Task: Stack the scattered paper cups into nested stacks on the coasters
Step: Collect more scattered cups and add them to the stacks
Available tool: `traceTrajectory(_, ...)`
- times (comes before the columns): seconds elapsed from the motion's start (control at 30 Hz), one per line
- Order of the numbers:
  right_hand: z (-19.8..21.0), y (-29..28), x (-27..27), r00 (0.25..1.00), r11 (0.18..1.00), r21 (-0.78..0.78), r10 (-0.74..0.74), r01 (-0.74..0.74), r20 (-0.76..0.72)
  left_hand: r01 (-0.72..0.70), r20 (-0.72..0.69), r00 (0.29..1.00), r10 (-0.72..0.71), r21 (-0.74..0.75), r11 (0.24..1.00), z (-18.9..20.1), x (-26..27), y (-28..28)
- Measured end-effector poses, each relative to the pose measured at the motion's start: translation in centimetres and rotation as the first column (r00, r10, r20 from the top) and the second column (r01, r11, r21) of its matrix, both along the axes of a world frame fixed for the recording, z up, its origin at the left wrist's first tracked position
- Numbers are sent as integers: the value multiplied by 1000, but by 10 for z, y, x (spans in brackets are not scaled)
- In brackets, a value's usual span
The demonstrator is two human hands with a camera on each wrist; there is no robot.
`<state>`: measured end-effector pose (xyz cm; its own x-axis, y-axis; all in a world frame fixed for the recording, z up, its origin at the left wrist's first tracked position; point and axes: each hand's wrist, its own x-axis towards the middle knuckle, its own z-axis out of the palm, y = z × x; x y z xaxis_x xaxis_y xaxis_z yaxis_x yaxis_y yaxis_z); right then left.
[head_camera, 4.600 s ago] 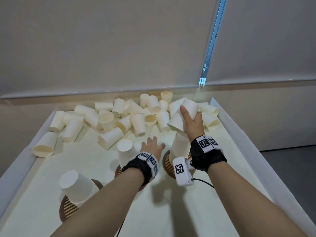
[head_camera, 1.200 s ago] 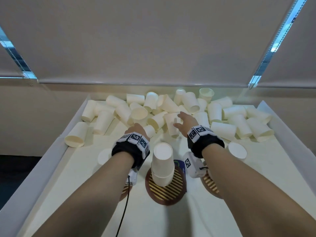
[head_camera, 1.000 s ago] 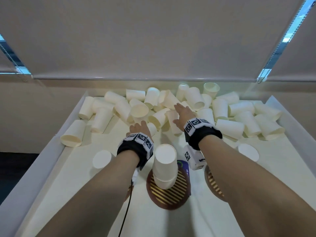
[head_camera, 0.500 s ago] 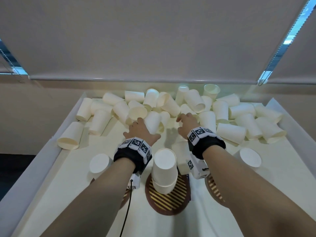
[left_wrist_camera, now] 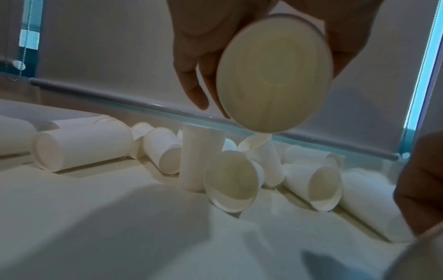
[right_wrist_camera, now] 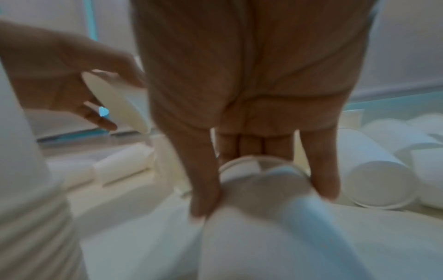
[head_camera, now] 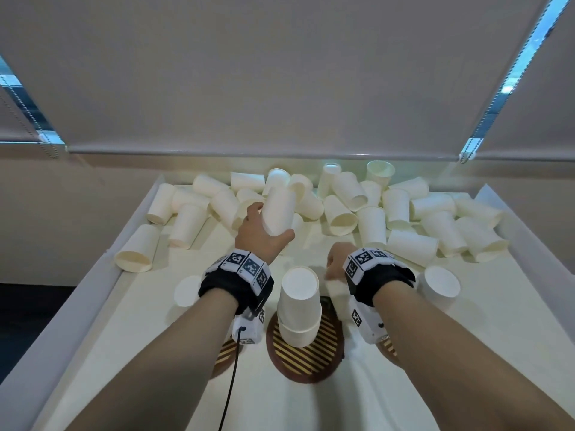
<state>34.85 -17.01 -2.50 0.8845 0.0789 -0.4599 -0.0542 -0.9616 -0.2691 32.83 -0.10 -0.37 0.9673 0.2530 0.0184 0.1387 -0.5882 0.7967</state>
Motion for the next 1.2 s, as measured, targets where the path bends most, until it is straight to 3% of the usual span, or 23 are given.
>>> traceTrajectory(0.1, 27, -6, 0, 951, 944, 236, -270, 230, 154, -28, 90, 995, 40, -125, 992, 19, -3, 6)
traceTrajectory(0.17, 48, -12, 2, 877, 812, 456, -464, 364, 126, -38, 142, 987, 81, -287, 957, 34, -4, 13)
traceTrajectory(0.2, 58, -15, 0, 846, 704, 577, -531, 413, 42, -26, 159, 983, 96, -395, 918, 43, -6, 14)
traceTrajectory(0.27, 74, -15, -11, 819, 442, 770, -546, 461, -177, 18, 176, 979, 100, -567, 824, 62, -12, 14)
traceTrajectory(0.33, 85, -12, -25, 794, 201, 850, -507, 487, -336, 79, 199, 977, 73, -661, 746, 77, -19, 12)
traceTrajectory(0.37, 91, -8, -34, 796, 132, 862, -473, 489, -378, 120, 212, 976, 40, -688, 716, 82, -23, 10)
traceTrajectory(0.43, 105, -1, -52, 825, 95, 867, -372, 489, -425, 212, 224, 971, -80, -657, 723, 85, -35, 5)
traceTrajectory(0.53, 117, 6, -71, 851, 114, 855, -229, 506, -473, 328, 188, 945, -269, -502, 800, 79, -58, -9)
traceTrajectory(0.6, 120, 7, -81, 846, 140, 840, -198, 525, -496, 328, 174, 945, -278, -483, 812, 73, -71, -14)
traceTrajectory(0.63, 118, 6, -86, 849, 197, 829, -195, 524, -490, 311, 159, 950, -267, -488, 816, 68, -75, -14)
traceTrajectory(0.73, 110, -3, -98, 888, 498, 736, -228, 459, -399, 271, 81, 962, -260, -388, 881, 53, -93, -13)
traceTrajectory(0.77, 106, -7, -100, 892, 550, 702, -260, 452, -370, 250, 54, 968, -246, -333, 909, 48, -98, -13)
traceTrajectory(0.87, 96, -16, -103, 876, 560, 674, -319, 482, -362, 196, -29, 979, -204, -163, 967, 31, -114, -17)
traceTrajectory(1.0, 90, -17, -103, 874, 587, 649, -353, 485, -334, 229, -265, 935, -235, -54, 972, 4, -115, -26)
traceTrajectory(1.13, 88, -15, -89, 890, 670, 587, -370, 454, -267, 400, -484, 838, -253, 228, 888, -11, -97, -21)
traceTrajectory(1.2, 85, -14, -76, 904, 709, 563, -370, 424, -214, 401, -502, 842, -196, 341, 851, -10, -80, -11)
